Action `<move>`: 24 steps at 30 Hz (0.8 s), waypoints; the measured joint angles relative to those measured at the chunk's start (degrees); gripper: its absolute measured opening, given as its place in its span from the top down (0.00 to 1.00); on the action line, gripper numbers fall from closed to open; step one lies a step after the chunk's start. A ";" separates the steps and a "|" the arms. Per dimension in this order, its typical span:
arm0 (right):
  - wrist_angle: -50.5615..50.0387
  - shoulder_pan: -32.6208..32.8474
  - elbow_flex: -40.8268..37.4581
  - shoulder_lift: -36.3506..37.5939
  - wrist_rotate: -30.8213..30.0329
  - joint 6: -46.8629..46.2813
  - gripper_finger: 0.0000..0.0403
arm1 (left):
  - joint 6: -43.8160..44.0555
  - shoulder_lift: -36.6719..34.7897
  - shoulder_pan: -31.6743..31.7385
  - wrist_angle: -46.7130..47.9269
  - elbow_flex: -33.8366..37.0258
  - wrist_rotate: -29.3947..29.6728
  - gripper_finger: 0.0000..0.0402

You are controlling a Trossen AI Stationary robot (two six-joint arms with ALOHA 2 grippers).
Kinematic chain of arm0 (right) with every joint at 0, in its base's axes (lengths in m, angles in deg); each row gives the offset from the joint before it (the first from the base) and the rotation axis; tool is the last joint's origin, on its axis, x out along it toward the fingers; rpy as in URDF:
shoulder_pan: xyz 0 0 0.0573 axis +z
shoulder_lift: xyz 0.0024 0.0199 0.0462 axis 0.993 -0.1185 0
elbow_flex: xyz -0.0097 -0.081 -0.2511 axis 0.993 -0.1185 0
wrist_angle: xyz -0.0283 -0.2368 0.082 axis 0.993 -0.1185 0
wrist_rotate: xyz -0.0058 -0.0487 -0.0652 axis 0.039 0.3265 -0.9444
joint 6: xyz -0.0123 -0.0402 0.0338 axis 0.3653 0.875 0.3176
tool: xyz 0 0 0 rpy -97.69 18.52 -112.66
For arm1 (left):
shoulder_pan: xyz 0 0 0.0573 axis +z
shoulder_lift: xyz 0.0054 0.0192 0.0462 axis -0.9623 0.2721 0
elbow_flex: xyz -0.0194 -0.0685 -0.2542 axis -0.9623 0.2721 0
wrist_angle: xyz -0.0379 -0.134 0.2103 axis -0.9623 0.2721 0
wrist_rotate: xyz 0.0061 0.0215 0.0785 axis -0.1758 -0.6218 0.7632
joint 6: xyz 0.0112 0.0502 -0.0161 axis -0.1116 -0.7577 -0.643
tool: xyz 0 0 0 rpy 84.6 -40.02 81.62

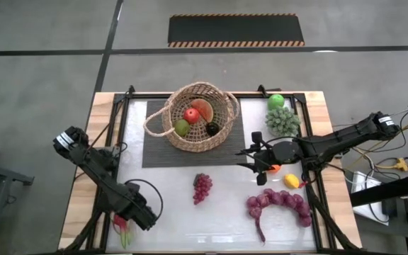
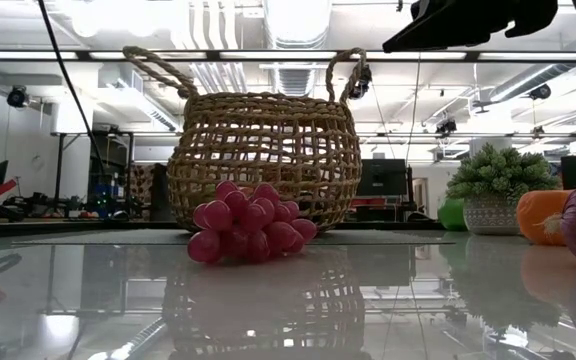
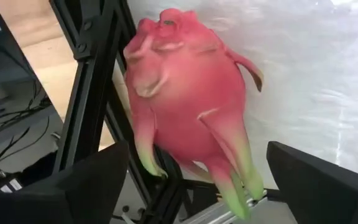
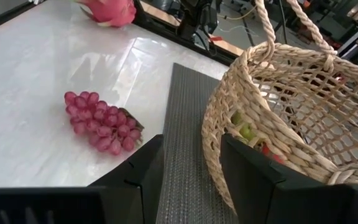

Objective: Build produce basket
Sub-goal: Put the dragon fruit into the basket

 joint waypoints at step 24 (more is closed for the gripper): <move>-1.06 -0.01 -0.07 0.00 0.00 -1.14 0.66 | 2.53 0.04 -0.13 -8.36 10.88 1.11 0.30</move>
